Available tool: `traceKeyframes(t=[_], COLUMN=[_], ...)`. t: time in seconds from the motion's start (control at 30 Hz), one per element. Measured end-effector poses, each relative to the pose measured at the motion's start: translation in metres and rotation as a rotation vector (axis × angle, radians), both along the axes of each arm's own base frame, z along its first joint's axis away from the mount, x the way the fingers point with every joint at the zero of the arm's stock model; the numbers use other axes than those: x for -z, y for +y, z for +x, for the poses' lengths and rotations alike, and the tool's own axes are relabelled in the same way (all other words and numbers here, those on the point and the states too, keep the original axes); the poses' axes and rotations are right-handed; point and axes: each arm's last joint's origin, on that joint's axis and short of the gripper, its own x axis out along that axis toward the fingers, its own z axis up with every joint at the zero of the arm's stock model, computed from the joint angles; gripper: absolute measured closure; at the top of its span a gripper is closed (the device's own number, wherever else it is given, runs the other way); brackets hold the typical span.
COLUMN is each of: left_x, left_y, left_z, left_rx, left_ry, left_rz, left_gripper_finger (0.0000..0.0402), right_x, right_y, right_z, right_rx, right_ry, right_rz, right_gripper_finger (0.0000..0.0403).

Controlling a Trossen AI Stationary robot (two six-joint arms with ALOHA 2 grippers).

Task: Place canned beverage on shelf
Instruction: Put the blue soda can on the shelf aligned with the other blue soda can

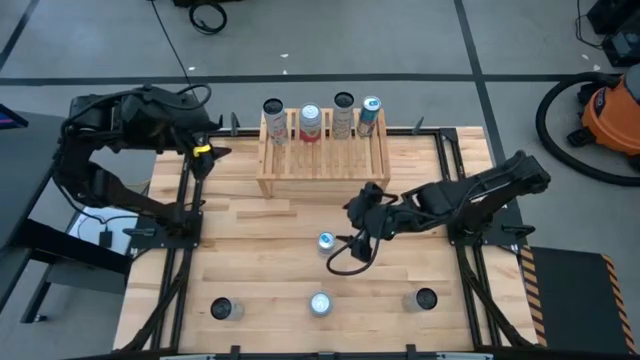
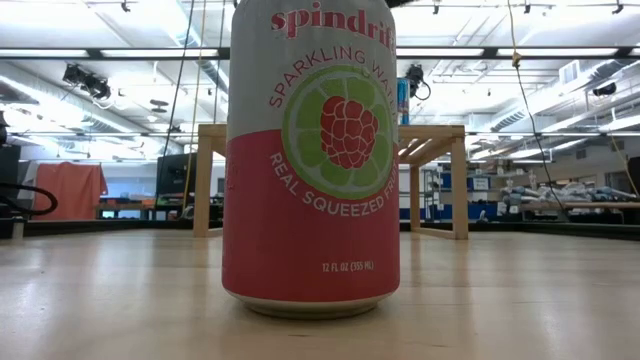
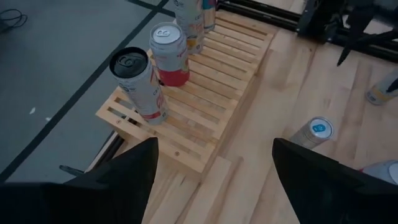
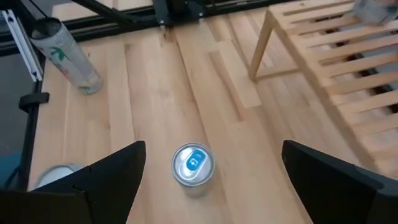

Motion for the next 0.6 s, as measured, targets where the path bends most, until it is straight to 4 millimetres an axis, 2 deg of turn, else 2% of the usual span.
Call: traceKeyframes(t=[0.27, 0.6], left_x=[0.000, 0.000], left_y=[0.000, 0.000], left_z=[0.001, 0.001], left_rx=[0.000, -0.015], left_ry=[0.004, -0.007], left_rz=[0.000, -0.017], left_gripper_finger=[0.0084, 0.0084], right_x=[0.051, 0.087], right_y=[0.002, 0.003], right_z=[0.006, 0.006], right_rx=[0.006, -0.045], right_ry=[-0.022, -0.055], right_rz=[0.015, 0.003], right_gripper_finger=[0.0016, 0.0016])
